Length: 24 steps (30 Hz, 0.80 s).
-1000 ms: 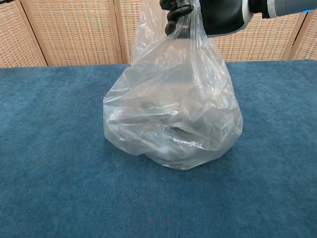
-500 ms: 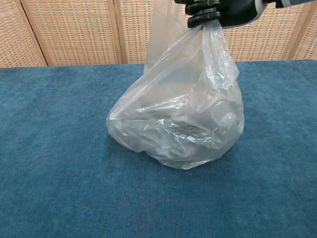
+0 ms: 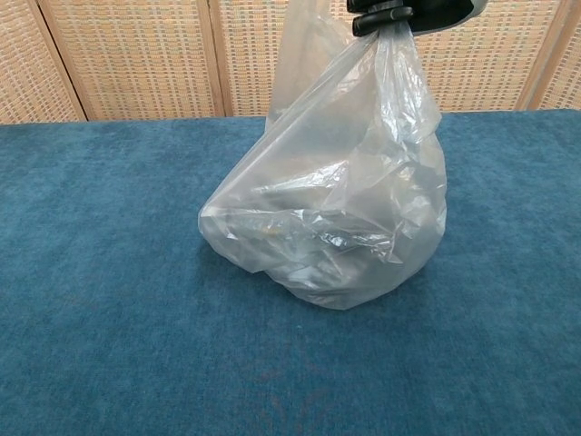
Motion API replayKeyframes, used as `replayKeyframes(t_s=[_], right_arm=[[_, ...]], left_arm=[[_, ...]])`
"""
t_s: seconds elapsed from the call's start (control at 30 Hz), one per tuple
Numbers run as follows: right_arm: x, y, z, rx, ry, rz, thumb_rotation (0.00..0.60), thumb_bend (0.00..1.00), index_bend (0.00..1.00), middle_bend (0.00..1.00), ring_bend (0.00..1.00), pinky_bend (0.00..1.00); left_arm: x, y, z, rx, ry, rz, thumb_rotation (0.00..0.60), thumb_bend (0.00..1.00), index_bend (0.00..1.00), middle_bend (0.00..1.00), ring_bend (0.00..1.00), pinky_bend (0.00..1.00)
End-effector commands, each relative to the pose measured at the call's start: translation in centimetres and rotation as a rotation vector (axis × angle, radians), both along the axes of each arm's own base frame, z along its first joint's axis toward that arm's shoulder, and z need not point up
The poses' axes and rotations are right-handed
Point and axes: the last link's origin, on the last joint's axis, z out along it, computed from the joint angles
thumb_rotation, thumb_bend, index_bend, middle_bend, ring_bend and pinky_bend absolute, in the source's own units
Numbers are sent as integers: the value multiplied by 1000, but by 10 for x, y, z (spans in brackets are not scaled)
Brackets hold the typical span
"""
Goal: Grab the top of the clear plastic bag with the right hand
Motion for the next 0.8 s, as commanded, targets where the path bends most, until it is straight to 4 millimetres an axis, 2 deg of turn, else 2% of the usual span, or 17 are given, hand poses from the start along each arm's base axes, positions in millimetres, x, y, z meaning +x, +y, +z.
replayKeyframes(t_s=[0.03, 0.23, 0.43, 0.63, 0.8], right_arm=[[6, 7, 4, -8, -9, -8, 600, 1000, 850, 1000, 1000, 1000], [15, 15, 10, -6, 2, -15, 600, 1000, 849, 1000, 1000, 1000], [24, 21, 16, -6, -5, -18, 600, 1000, 849, 1000, 1000, 1000], [30, 24, 18, -8, 3, -20, 600, 1000, 849, 1000, 1000, 1000], [41, 26, 21, -17, -5, -17, 600, 1000, 849, 1000, 1000, 1000]], left_arm=[[-31, -39, 3, 2, -33, 121, 600, 108, 0, 0, 0, 35], [-64, -88, -8, 54, -61, 258, 600, 144, 0, 0, 0, 2], [-90, -121, -17, 97, -65, 432, 600, 153, 0, 0, 0, 0], [-101, -138, -28, 75, -9, 511, 600, 153, 0, 0, 0, 0], [-100, -137, -34, 50, 3, 501, 600, 152, 0, 0, 0, 0]])
